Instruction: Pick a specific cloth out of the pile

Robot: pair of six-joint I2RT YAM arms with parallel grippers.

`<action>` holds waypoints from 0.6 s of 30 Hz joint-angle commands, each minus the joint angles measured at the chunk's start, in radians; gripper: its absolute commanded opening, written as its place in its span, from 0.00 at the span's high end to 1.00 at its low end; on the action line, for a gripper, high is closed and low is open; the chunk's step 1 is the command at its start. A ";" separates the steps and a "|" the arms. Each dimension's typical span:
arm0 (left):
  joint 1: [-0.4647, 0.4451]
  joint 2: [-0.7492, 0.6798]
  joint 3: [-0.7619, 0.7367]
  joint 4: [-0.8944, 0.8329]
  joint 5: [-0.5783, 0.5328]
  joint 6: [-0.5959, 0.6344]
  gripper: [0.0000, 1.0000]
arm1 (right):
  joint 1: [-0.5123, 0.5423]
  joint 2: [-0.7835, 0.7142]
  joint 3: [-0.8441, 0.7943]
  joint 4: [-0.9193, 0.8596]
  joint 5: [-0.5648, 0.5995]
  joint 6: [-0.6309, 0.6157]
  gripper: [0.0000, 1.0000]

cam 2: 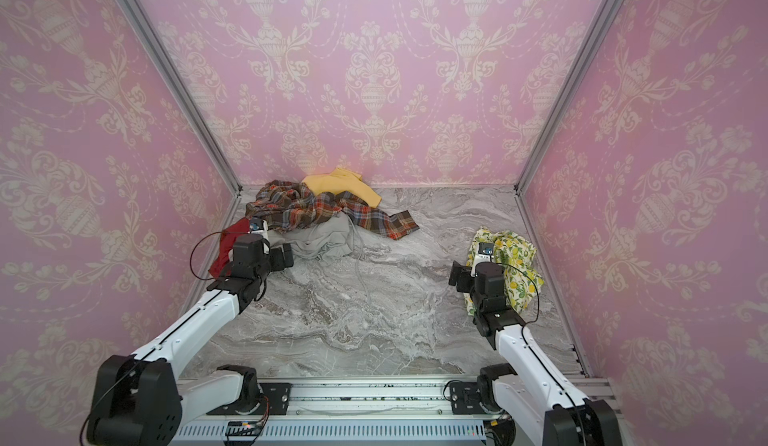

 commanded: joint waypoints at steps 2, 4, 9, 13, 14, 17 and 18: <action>0.035 0.088 -0.096 0.296 -0.067 0.095 0.01 | 0.000 0.051 -0.085 0.330 0.070 -0.128 0.04; 0.044 0.131 -0.118 0.358 -0.065 0.101 0.00 | 0.000 0.093 -0.108 0.407 0.073 -0.136 0.04; 0.095 0.181 -0.178 0.509 -0.017 0.071 0.01 | -0.003 0.169 -0.144 0.539 0.070 -0.147 0.04; 0.129 0.206 -0.215 0.601 0.021 0.073 0.01 | -0.019 0.212 -0.162 0.612 0.055 -0.148 0.04; 0.137 0.213 -0.226 0.628 0.022 0.070 0.01 | -0.022 0.222 -0.164 0.632 0.050 -0.148 0.04; 0.159 0.240 -0.249 0.709 0.039 0.061 0.01 | -0.038 0.252 -0.161 0.671 0.035 -0.143 0.04; 0.164 0.244 -0.250 0.722 0.044 0.056 0.01 | -0.044 0.267 -0.161 0.691 0.029 -0.142 0.04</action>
